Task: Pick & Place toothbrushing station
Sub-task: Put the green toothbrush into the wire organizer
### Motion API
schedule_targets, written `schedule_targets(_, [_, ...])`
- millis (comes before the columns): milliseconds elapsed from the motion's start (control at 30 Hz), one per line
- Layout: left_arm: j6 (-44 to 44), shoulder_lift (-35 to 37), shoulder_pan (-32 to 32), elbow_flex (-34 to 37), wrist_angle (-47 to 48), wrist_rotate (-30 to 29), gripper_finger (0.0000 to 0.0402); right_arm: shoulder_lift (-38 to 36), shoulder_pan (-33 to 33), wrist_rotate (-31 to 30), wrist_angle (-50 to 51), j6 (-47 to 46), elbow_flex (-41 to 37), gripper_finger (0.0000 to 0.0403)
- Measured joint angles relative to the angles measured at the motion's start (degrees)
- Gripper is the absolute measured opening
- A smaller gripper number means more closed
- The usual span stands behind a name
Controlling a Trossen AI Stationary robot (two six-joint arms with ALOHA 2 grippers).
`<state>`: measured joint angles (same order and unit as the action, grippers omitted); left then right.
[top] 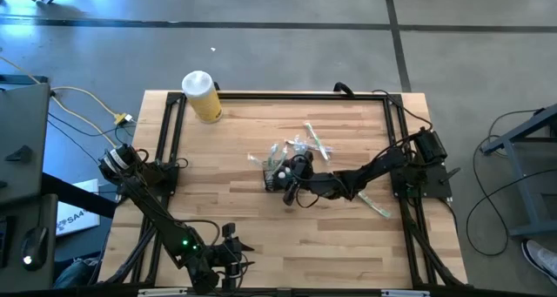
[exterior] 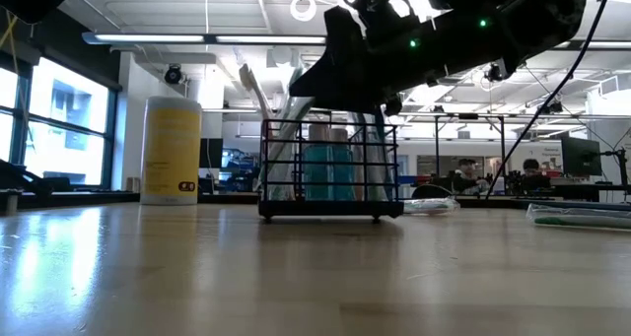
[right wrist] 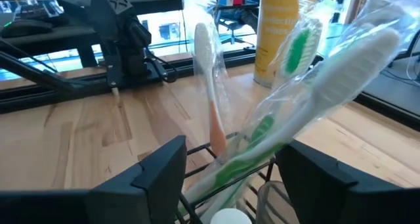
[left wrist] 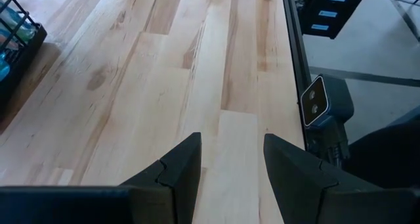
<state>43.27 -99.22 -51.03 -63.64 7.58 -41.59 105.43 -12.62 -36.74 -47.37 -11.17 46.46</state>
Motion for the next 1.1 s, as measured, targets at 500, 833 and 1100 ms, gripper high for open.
schedule_targets(500, [-1.0, 0.0, 0.0, 0.0, -0.1, -0.1, 0.016, 0.0, 0.0, 2.4, -0.3, 3.8, 0.0, 0.0066])
schedule_targets(833, [-1.0, 0.0, 0.0, 0.0, -0.2, 0.1, 0.016, 0.0, -0.1, 4.2, 0.0, 4.6, 0.0, 0.0039])
schedule_targets(1100, [-1.0, 0.0, 0.0, -0.1, -0.2, 0.1, 0.016, 0.0, -1.4, 7.9, 0.8, 6.4, 0.0, 0.002])
